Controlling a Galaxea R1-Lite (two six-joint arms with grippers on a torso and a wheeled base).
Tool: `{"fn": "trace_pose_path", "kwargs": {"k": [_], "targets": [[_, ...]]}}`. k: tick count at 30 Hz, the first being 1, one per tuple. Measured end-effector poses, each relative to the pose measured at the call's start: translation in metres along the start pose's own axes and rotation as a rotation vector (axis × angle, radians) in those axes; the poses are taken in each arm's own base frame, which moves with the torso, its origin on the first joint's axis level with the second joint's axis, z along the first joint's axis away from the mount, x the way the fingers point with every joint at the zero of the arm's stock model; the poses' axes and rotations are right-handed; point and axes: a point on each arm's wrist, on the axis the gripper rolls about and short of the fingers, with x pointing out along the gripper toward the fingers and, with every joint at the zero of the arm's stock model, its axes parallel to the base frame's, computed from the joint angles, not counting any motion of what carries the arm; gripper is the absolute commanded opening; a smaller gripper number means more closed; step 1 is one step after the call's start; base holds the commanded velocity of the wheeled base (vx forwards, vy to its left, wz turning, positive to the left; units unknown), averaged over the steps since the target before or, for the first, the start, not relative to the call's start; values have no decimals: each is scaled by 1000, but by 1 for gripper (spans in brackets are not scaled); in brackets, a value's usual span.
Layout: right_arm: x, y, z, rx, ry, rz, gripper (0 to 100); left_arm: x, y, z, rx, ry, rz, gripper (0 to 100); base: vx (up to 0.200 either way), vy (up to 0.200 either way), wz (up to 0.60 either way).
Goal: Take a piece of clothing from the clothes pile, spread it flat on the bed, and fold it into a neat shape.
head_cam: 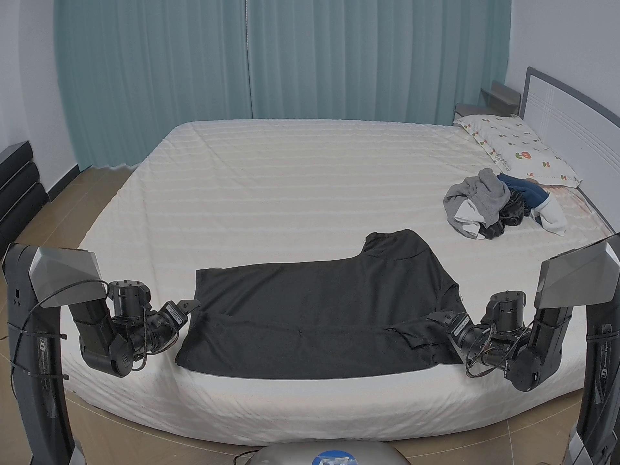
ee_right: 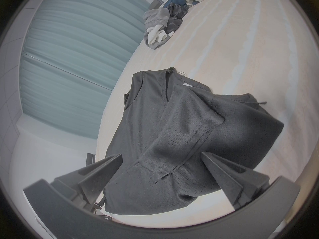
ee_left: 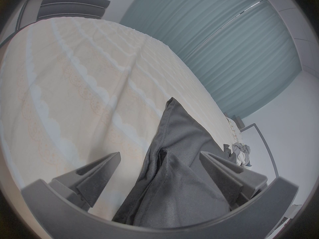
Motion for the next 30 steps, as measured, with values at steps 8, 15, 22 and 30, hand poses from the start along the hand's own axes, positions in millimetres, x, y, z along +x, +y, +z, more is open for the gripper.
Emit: {"fn": "trace_pose_path", "kwargs": {"k": [8, 15, 22, 30], "targets": [[6, 1, -3, -8, -29, -21, 0, 0, 0, 0, 0, 0, 0, 100, 0, 0, 0], [5, 3, -8, -15, -48, -27, 0, 0, 0, 0, 0, 0, -1, 100, 0, 0, 0], [-2, 6, -8, -13, -51, -17, 0, 0, 0, 0, 0, 0, 1, 100, 0, 0, 0], [-13, 12, -5, -11, -62, 1, 0, 0, 0, 0, 0, 0, 2, 100, 0, 0, 0]]}}
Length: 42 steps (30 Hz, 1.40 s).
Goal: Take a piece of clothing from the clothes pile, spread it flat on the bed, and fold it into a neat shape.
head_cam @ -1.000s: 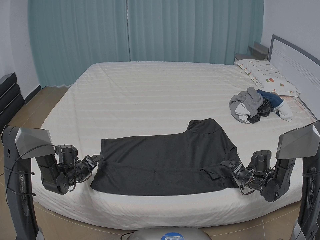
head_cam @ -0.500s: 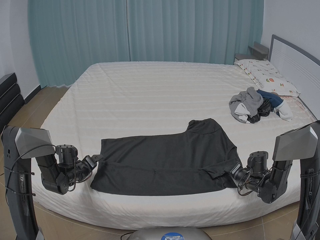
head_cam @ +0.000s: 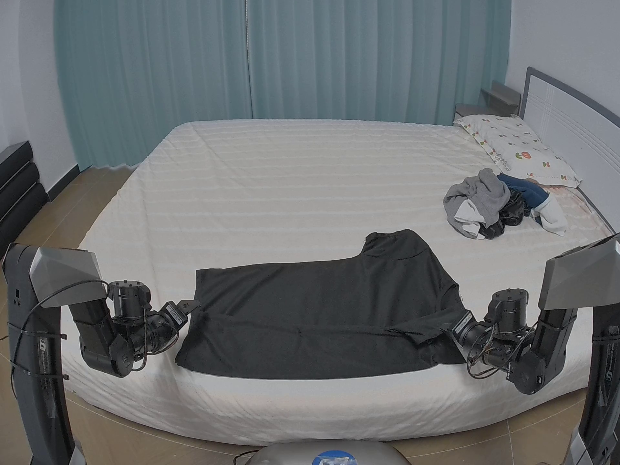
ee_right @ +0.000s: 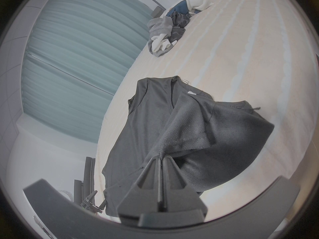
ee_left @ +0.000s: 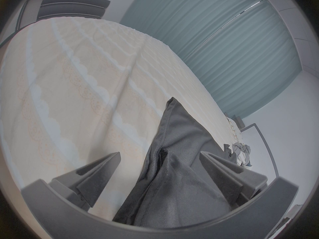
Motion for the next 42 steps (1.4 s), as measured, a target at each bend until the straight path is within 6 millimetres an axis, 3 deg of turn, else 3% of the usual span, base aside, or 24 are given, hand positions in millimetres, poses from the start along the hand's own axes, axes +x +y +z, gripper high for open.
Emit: {"fn": "trace_pose_path", "kwargs": {"k": [10, 18, 19, 28, 36, 42], "targets": [[-22, 6, 4, -69, -8, 8, 0, 0, 0, 0, 1, -1, -1, 100, 0, 0, 0], [-35, -1, -9, -172, 45, -32, 0, 0, 0, 0, 0, -1, -1, 100, 0, 0, 0], [-36, -2, -11, -190, 55, -39, 100, 0, 0, 0, 1, -1, -1, 100, 0, 0, 0], [-43, -9, -13, -237, 70, -63, 100, 1, 0, 0, 1, 0, 0, 100, 0, 0, 0], [-44, -11, 9, -203, 15, -53, 100, 1, 0, 0, 1, -1, -2, 100, 0, 0, 0], [-29, -21, 27, -155, 19, -11, 100, 1, 0, 1, 1, -2, -3, 100, 0, 0, 0]]}}
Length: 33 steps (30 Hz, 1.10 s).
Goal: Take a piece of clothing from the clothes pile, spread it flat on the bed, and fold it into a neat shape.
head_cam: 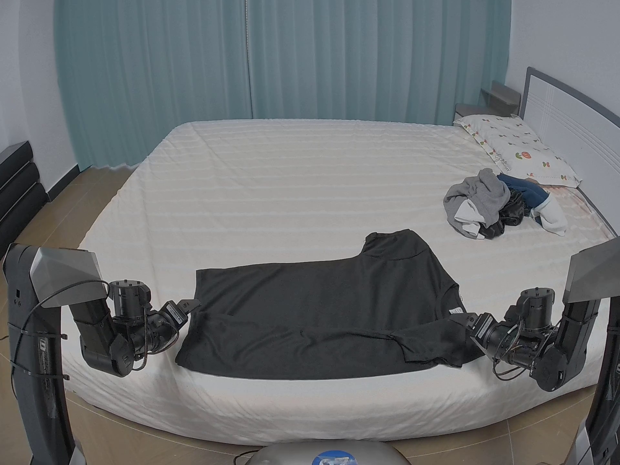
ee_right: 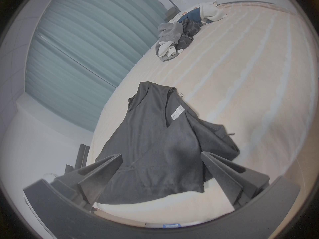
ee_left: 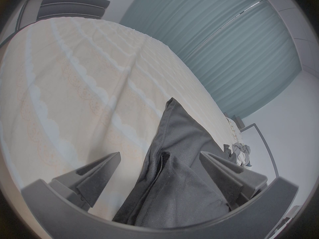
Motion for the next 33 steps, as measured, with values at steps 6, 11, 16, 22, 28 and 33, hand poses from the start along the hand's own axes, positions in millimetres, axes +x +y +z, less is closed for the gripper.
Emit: {"fn": "trace_pose_path", "kwargs": {"k": [6, 11, 16, 22, 28, 33], "targets": [[11, -8, 4, 28, 26, 42, 100, 0, 0, 0, -1, 0, 0, 100, 0, 0, 0], [20, -12, 4, 28, 12, 55, 100, 0, 0, 0, -1, 0, 0, 100, 0, 0, 0], [27, -18, 0, 27, 15, 47, 0, 0, 0, 0, -1, 1, 1, 100, 0, 0, 0], [32, -24, 1, 33, 14, 31, 0, 0, 0, 0, -1, 0, 0, 100, 0, 0, 0], [35, -28, 4, 38, -3, 23, 0, 0, 0, 0, -1, 0, 1, 100, 0, 0, 0], [35, -30, 8, 41, -25, 25, 0, 0, 0, 0, 0, -1, 1, 100, 0, 0, 0]]}}
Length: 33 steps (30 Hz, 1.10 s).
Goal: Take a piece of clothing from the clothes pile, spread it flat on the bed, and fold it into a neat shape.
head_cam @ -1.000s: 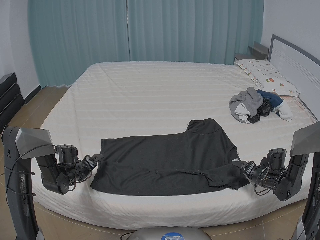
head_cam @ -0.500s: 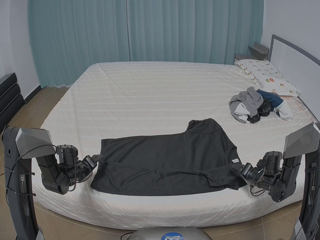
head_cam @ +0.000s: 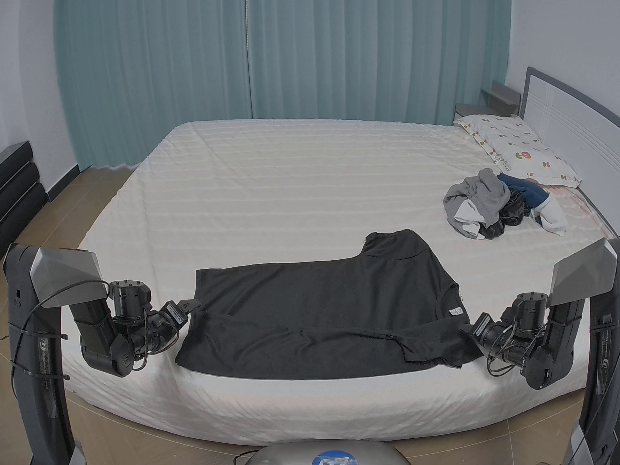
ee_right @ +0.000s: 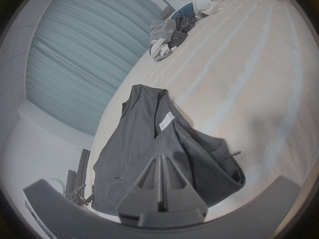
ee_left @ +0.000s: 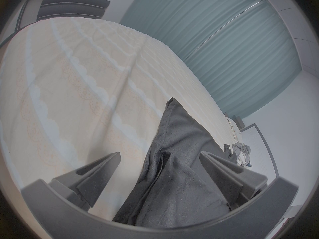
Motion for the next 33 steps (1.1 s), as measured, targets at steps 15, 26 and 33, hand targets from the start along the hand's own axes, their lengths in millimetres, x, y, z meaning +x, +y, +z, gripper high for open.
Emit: {"fn": "trace_pose_path", "kwargs": {"k": [15, 26, 33], "targets": [[7, -4, 5, 8, -10, 33, 100, 0, 0, 0, 1, 0, -1, 100, 0, 0, 0], [14, -8, 5, 10, -8, 33, 0, 0, 0, 0, 0, -1, -1, 100, 0, 0, 0], [14, -10, 5, 14, -13, 27, 0, 0, 0, 0, 0, 0, -1, 100, 0, 0, 0]]}}
